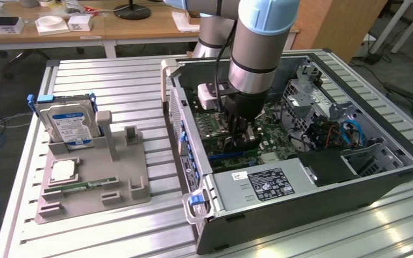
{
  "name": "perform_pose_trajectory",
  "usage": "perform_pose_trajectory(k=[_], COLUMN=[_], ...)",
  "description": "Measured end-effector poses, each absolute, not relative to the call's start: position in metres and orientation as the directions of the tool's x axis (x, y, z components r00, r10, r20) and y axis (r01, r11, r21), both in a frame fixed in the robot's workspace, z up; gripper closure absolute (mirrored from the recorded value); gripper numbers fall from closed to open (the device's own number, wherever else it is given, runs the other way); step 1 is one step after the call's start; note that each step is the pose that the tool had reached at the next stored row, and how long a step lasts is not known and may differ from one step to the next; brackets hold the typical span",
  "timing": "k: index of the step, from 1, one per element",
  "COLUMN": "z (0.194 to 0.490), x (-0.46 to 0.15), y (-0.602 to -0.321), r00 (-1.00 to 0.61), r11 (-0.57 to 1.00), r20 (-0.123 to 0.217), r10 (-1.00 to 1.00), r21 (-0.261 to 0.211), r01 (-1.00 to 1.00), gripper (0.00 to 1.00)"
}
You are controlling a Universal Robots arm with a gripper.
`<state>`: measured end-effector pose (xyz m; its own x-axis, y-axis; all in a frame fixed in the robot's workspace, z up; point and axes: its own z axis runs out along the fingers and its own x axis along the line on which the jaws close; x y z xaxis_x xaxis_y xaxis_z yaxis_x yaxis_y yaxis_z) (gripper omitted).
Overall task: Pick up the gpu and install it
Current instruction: 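Insert the gpu into the slot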
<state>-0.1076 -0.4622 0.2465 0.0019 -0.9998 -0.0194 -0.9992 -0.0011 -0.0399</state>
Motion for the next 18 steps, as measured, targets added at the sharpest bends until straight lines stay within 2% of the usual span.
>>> perform_pose_trajectory(k=[18], z=[0.2449], x=[-0.1076], y=[-0.4622], r00=[0.002], r11=[-0.001], r20=[-0.019], r10=[-1.000], r21=[-0.040], r01=[-0.999], gripper=[0.74])
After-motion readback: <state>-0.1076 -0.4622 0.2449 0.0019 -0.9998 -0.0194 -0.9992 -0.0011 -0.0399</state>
